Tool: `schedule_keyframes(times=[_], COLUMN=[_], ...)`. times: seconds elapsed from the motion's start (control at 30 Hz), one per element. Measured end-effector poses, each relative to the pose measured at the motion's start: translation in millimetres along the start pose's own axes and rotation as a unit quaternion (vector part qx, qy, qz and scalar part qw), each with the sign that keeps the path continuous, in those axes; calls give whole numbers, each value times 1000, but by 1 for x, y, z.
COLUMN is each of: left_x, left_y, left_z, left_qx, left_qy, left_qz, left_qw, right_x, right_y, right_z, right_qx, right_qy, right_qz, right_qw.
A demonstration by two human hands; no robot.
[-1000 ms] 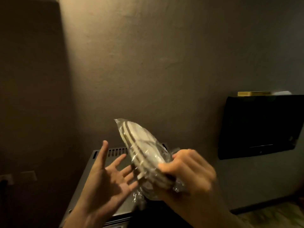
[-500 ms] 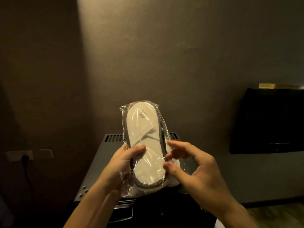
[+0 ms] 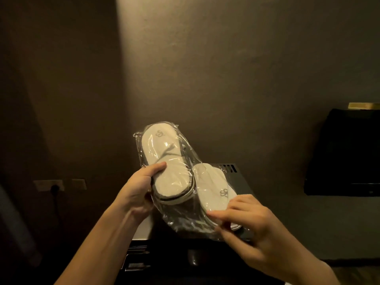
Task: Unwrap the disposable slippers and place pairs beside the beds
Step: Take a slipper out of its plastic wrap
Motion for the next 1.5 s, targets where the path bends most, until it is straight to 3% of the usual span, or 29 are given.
schedule_keyframes(times=[0.1,0.2,0.27,0.37,0.5,0.6,0.77,0.87,0.97,1.07,1.3,1.5], left_x=[-3,0,3,4,4,8,19,22,29,33,15,60], left_y=[0,1,4,10,11,10,9,6,11,14,0,37], left_z=[2,4,5,7,6,5,5,5,6,7,-1,6], left_qx=[-6,-11,-11,16,34,31,-19,-51,-30,-41,-72,27], left_qy=[36,75,95,115,122,125,130,141,116,107,168,59], left_qz=[18,46,60,54,64,80,108,136,134,120,135,156], left_qw=[999,996,994,992,990,988,986,979,984,986,974,986], right_x=[11,21,6,-22,-22,-20,-21,-27,-30,-30,-35,-42], right_y=[-5,1,9,35,52,64,74,76,75,69,67,66], right_z=[-2,-2,-12,-24,-32,-34,-28,-28,-34,-42,-15,-5], right_qx=[-129,-231,-213,-111,-106,-110,-191,-239,-210,-179,-186,-212], right_qy=[16,45,155,283,256,241,253,252,272,277,271,286], right_qz=[37,-51,-184,-416,-572,-630,-556,-560,-570,-537,-545,-547], right_qw=[991,971,947,857,772,730,769,752,746,777,772,757])
Point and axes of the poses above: each hand's wrist, its own z-axis away from the middle knuckle, its own y-axis out of the palm, x = y × z, the point moved 7 cm from there along -z, towards the middle knuckle, and after that the axes turned 12 degrees about x, right-handed, at the moved point
